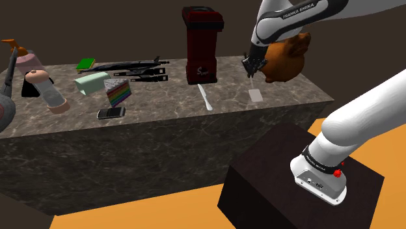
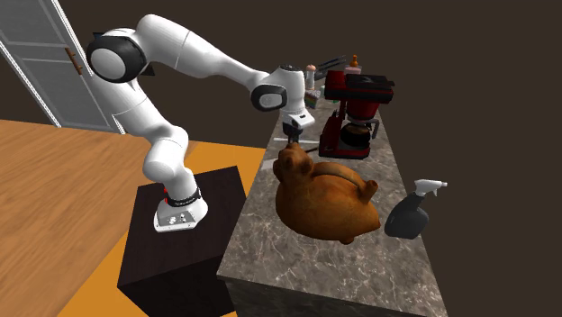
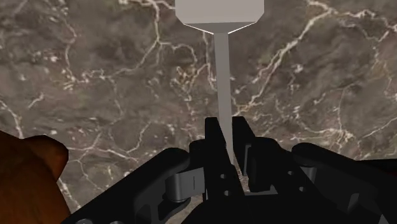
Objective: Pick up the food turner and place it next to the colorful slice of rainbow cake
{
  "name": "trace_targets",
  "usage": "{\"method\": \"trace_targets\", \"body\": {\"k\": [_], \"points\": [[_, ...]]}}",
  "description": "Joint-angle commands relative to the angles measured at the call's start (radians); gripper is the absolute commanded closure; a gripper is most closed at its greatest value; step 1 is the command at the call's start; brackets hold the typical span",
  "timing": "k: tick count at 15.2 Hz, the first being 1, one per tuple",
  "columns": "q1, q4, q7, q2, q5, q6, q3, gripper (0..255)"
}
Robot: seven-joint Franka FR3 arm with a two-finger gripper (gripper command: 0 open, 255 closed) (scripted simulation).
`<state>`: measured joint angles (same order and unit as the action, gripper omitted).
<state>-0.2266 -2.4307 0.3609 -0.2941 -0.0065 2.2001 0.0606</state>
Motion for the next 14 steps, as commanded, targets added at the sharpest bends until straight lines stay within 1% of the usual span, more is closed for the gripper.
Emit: {"method": "trace_targets", "body": {"k": [1,14], "points": [[0.001,0.019,0.000,-0.013,0.001,-0.033,0.000,255],[0.001,0.152,-0.006,-0.064,0.004,-0.216,-0.003,255]]}}
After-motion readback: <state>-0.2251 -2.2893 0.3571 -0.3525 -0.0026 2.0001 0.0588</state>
